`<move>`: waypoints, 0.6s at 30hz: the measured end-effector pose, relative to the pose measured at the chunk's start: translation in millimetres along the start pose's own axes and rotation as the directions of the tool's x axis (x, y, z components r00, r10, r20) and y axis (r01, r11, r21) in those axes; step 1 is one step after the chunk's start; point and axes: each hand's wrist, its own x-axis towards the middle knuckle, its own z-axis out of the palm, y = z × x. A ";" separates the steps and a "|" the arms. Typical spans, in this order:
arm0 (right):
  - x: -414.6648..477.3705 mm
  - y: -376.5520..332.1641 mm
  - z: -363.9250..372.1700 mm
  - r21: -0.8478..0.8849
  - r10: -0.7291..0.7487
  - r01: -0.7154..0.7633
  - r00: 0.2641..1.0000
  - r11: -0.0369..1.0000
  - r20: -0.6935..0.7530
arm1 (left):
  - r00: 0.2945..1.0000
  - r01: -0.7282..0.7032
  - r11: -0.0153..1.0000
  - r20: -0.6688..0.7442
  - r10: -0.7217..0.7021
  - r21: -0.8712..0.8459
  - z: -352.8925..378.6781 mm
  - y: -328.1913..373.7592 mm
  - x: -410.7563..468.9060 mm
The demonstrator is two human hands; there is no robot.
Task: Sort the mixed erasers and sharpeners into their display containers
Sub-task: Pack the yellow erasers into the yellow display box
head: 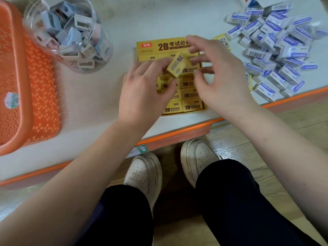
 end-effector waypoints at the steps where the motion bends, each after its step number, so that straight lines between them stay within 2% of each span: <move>1: 3.5 6.2 -3.5 -0.041 0.021 -0.023 0.999 0.999 -0.039 | 1.000 0.015 0.999 0.019 -0.016 0.051 -0.3 -3.3 1.2; 4: 19.2 29.8 -15.1 -0.223 0.116 -0.141 0.986 0.964 -0.121 | 0.994 0.093 0.986 0.053 -0.101 0.136 -1.0 -11.0 5.8; 6: 27.8 43.4 -18.9 -0.339 0.196 -0.207 0.978 0.918 -0.067 | 0.989 0.137 0.981 0.044 -0.144 0.140 -1.1 -11.9 7.9; 8: 31.0 51.4 -17.7 -0.398 0.217 -0.198 0.976 0.896 0.003 | 0.985 0.163 0.978 0.044 -0.169 0.127 -1.2 -11.1 8.3; 10: 29.6 52.0 -15.3 -0.385 0.192 -0.182 0.981 0.905 -0.014 | 0.983 0.168 0.978 0.056 -0.177 0.126 -1.7 -11.0 8.1; 15: 21.8 53.6 -15.0 -0.335 0.210 -0.252 0.965 0.908 -0.155 | 0.979 0.175 0.976 0.079 -0.186 0.132 -2.3 -9.7 11.2; 18: 14.4 44.2 -14.0 -0.092 0.211 -0.246 0.935 0.965 -0.286 | 0.978 0.183 0.975 0.072 -0.194 0.128 -2.5 -9.5 9.9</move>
